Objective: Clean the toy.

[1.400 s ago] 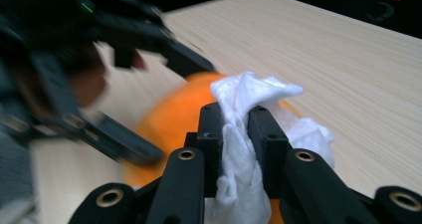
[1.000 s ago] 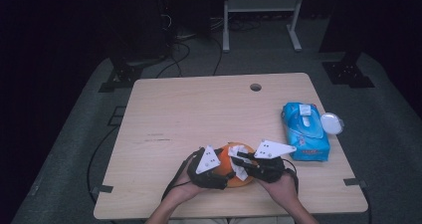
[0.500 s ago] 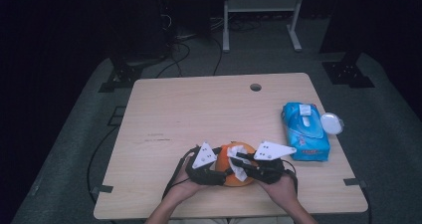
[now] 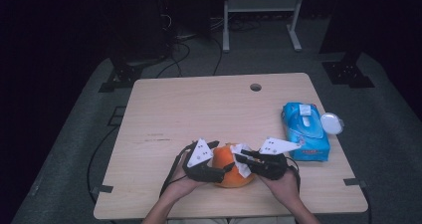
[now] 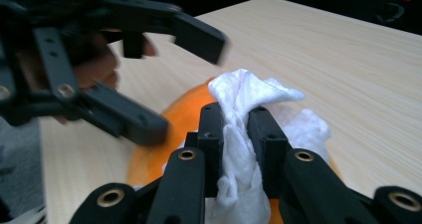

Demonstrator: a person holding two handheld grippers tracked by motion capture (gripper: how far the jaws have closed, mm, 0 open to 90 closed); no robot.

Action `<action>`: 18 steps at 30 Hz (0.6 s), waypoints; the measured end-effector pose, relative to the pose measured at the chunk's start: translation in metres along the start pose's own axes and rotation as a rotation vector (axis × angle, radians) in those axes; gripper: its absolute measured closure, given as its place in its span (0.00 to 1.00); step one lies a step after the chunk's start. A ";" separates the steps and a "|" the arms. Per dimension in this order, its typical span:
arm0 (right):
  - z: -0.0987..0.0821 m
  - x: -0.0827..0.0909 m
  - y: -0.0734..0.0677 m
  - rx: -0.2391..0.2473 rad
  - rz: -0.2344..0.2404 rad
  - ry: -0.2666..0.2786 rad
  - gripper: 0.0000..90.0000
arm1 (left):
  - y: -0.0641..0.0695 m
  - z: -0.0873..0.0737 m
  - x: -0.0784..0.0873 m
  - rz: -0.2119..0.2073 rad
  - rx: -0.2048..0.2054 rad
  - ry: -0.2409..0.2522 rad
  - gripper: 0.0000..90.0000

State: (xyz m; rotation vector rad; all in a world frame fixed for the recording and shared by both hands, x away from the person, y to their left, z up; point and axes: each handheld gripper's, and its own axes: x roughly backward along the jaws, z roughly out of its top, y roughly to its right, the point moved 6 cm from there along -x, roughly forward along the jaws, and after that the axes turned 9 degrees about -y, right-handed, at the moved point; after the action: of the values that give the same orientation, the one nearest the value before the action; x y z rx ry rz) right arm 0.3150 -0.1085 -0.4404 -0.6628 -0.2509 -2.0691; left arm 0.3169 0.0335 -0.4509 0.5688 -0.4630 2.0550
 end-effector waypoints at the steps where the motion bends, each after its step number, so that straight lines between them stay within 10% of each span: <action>1: 0.001 -0.001 -0.002 0.014 -0.006 -0.005 0.85 | 0.002 -0.005 -0.003 -0.004 -0.005 -0.006 0.25; 7: -0.012 0.007 0.022 -0.065 -0.057 -0.027 0.85 | -0.012 -0.017 0.000 -0.040 0.079 -0.038 0.26; 13: -0.006 0.001 0.007 -0.048 -0.011 0.001 0.85 | -0.002 -0.006 -0.001 -0.023 -0.008 -0.012 0.21; 18: -0.010 0.002 0.015 -0.073 -0.021 -0.018 0.85 | -0.012 -0.015 -0.001 -0.028 0.045 -0.065 0.25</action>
State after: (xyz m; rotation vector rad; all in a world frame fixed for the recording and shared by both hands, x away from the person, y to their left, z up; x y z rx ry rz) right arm 0.3229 -0.1227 -0.4492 -0.7260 -0.1938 -2.1018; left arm 0.3245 0.0467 -0.4631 0.6670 -0.4451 2.0290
